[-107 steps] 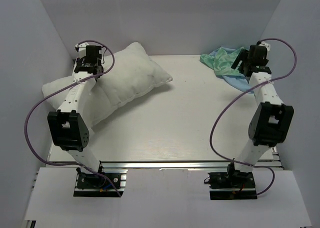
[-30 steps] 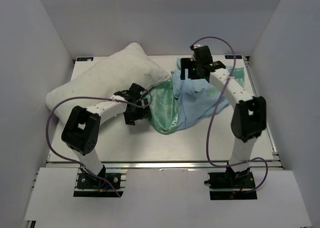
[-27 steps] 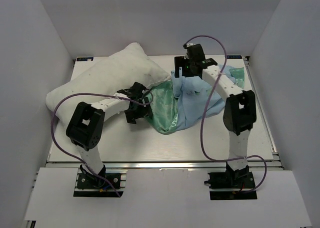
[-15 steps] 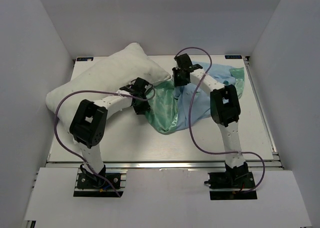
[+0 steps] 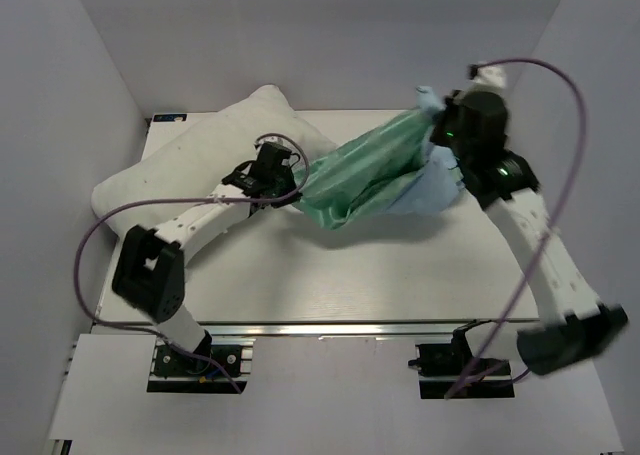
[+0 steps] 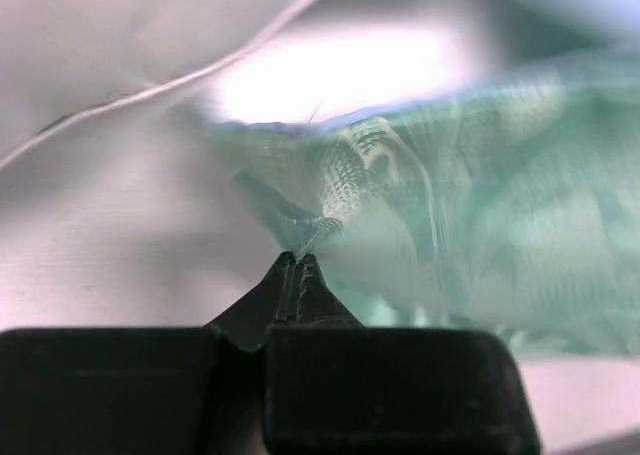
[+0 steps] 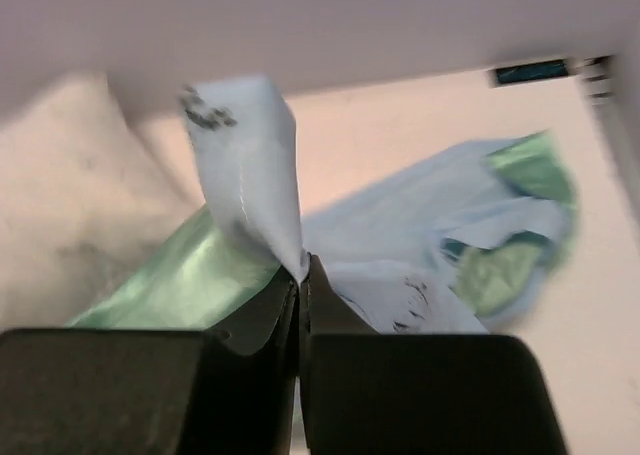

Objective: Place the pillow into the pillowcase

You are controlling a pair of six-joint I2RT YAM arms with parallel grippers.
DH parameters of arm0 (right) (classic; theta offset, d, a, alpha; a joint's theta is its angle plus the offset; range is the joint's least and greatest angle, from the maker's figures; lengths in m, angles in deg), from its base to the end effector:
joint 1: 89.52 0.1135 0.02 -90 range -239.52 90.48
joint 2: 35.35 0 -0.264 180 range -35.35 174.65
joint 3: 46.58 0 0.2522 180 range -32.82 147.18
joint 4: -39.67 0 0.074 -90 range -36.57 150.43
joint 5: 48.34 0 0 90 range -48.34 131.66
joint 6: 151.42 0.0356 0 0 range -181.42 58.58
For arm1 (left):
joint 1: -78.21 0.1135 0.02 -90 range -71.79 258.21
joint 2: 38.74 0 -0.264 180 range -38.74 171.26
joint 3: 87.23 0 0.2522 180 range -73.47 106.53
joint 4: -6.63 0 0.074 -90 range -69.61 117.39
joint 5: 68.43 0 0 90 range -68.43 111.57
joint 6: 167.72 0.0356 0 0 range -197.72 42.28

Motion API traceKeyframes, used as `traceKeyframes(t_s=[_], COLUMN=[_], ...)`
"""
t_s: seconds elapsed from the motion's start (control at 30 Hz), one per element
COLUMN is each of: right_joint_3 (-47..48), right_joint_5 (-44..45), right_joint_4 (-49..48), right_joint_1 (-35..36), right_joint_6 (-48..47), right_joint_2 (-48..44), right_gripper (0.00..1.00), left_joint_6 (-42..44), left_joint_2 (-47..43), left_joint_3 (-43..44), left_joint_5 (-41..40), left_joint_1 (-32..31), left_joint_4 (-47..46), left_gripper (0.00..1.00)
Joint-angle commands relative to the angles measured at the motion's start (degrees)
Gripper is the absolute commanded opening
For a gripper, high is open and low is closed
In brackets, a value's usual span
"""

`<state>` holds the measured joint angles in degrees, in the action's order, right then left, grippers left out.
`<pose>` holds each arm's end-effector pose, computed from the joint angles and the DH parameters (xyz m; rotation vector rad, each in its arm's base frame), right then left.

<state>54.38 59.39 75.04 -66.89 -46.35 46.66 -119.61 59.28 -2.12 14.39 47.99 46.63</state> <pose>0.3045 0.1152 0.4263 0.0926 1.8446 0.1725 0.3207 -0.1817 0.2314 -0.3092 2.5038 -0.3701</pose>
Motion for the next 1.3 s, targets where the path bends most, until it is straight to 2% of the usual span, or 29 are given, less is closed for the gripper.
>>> traceKeyframes(t_s=[0.0, 0.07, 0.17, 0.2, 0.33, 0.37, 0.43, 0.53, 0.57, 0.63, 0.67, 0.7, 0.73, 0.77, 0.83, 0.97, 1.1, 1.27], right_joint_3=[-7.5, -9.5, -10.1, -9.6, -5.4, -4.2, -0.2, 6.3, 8.7, 15.2, 23.5, 26.9, 29.3, 30.6, 31.2, 30.4, 27.9, 24.4], right_joint_5=[13.4, 19.8, 23.8, 24.0, 22.1, 18.3, 13.1, -2.0, -4.1, -4.5, -3.3, -2.1, -0.9, 1.6, 2.7, -1.5, -5.8, 3.2], right_joint_4=[1.0, 3.0, 4.8, 4.2, -1.2, -2.5, -6.3, -15.2, -18.1, -18.3, -17.4, -17.6, -18.9, -24.4, -27.4, -29.4, -26.4, -28.5], right_joint_1=[-3.8, -4.7, -4.7, -4.7, -4.8, -4.7, -4.7, -4.7, -4.8, -4.7, -4.8, -4.7, -4.7, -4.7, -4.7, -4.7, -4.7, -4.7], right_joint_6=[4.3, 5.2, 4.1, 2.2, -4.1, -5.8, -13.0, -22.4, -24.1, -25.7, -26.9, -28.2, -29.8, -33.0, -35.4, -37.0, -36.6, -38.4], right_joint_2=[-15.0, -20.4, -28.9, -32.3, -36.7, -37.0, -36.7, -34.5, -33.5, -29.6, -27.6, -24.6, -23.5, -22.7, -22.4, -24.3, -25.1, -21.7], right_gripper=[0.00, 0.00, 0.00, 0.00, 0.00, 0.00, 0.00, 0.00, 0.00, 0.00, 0.00, 0.00, 0.00, 0.00, 0.00, 0.00, 0.00, 0.00], left_joint_6=[2.0, 2.2, 3.3, 3.7, 8.0, 8.7, 11.2, 14.8, 15.9, 18.7, 19.6, 21.5, 22.2, 22.8, 24.3, 26.1, 26.2, 27.2], left_joint_2=[-12.7, -18.5, -25.1, -26.3, -29.1, -29.7, -30.0, -29.1, -28.8, -28.2, -28.2, -28.5, -28.8, -29.2, -30.3, -31.4, -31.1, -27.2], left_joint_3=[-1.9, -2.4, -2.3, -1.7, 4.6, 6.8, 9.1, 16.1, 20.4, 24.8, 28.6, 30.4, 31.8, 33.8, 36.0, 39.1, 39.2, 39.3], left_joint_5=[-1.0, -0.1, -0.3, -0.8, -3.5, -3.1, -1.4, 1.1, 1.5, 0.9, 0.5, 0.2, -1.0, -1.8, -4.1, -4.1, -4.1, -6.3], left_joint_1=[-1.5, -1.9, -2.7, -2.7, -2.7, -2.7, -2.7, -2.7, -2.7, -2.7, -2.7, -2.7, -2.7, -2.7, -2.7, -2.7, -2.7, -2.7], left_joint_4=[-4.8, -5.8, -8.3, -8.8, -10.5, -11.6, -15.1, -17.2, -17.6, -18.3, -18.4, -18.8, -18.9, -19.5, -19.6, -18.6, -17.5, -16.5], left_gripper=[0.00, 0.00, 0.00, 0.00, 0.00, 0.00, 0.00, 0.00, 0.00, 0.00, 0.00, 0.00, 0.00, 0.00, 0.00, 0.00, 0.00, 0.00])
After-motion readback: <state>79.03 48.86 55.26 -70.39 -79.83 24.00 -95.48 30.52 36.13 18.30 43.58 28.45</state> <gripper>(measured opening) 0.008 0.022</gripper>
